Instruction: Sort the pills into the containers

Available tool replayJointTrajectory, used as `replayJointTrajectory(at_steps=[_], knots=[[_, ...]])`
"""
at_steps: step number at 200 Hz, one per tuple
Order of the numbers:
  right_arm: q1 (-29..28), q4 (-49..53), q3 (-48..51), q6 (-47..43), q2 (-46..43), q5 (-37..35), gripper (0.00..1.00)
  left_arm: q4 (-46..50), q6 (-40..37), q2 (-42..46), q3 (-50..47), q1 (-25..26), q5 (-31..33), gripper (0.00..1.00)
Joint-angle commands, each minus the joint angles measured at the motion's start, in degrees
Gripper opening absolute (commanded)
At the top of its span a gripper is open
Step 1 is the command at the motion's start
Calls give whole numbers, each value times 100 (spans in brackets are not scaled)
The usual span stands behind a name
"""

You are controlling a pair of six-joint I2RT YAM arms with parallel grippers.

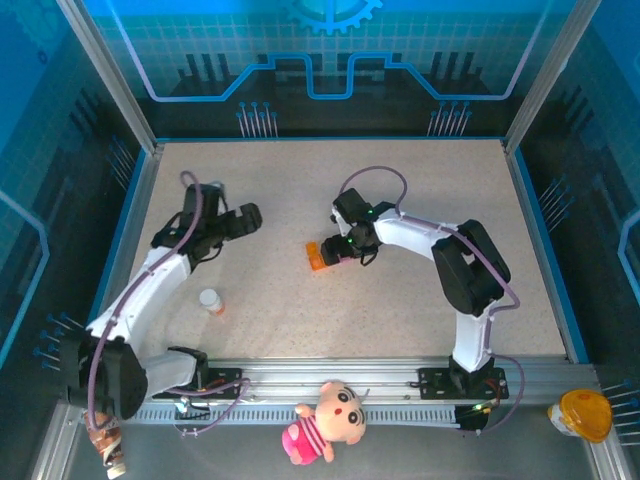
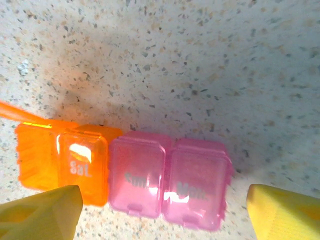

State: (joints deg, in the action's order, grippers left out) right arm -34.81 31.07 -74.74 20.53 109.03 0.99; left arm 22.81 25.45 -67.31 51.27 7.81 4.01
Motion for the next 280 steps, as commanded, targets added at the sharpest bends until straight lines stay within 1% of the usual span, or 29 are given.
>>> replayJointTrajectory(at_steps=[1,23,42,59,74,95,119,140,160,173,191,233,280], knots=[[44,254,-71,-100,-612,-170,86,9,775,505,-469,-472,-176,99],[8,332,-127,-111,-902,-50,86,142,1061,973,-838,-777,-164,99],[-151,396,-234,-152,-1053,126,85,223,1175,1272,-1074,-960,-238,99],[-443,275,-322,-191,-1108,359,84,126,1285,1361,-1219,-1183,-517,99],[-799,215,-525,-215,-1032,524,83,-4,1305,1231,-1202,-1414,-772,99],[-1458,174,-986,-333,-732,541,83,-65,1203,817,-902,-1825,-1097,99],[-2190,204,-1692,-559,-163,444,83,-97,1049,363,-499,-2308,-1347,99],[-2669,250,-2368,-792,437,361,83,-105,1037,38,-241,-2796,-1609,99],[-2998,281,-2970,-1017,982,322,84,-120,1002,-208,-106,-3234,-1812,99],[-3147,335,-3355,-1131,1322,305,85,-110,971,-385,-48,-3462,-1890,99],[-3286,481,-3975,-1230,1810,305,85,-141,1041,-579,-34,-3646,-1969,99],[-3432,740,-5210,-1351,2843,134,85,-189,1135,-678,-64,-3776,-1984,99],[-3431,871,-5963,-1289,3490,93,84,-225,1166,-642,-109,-3814,-2014,99]])
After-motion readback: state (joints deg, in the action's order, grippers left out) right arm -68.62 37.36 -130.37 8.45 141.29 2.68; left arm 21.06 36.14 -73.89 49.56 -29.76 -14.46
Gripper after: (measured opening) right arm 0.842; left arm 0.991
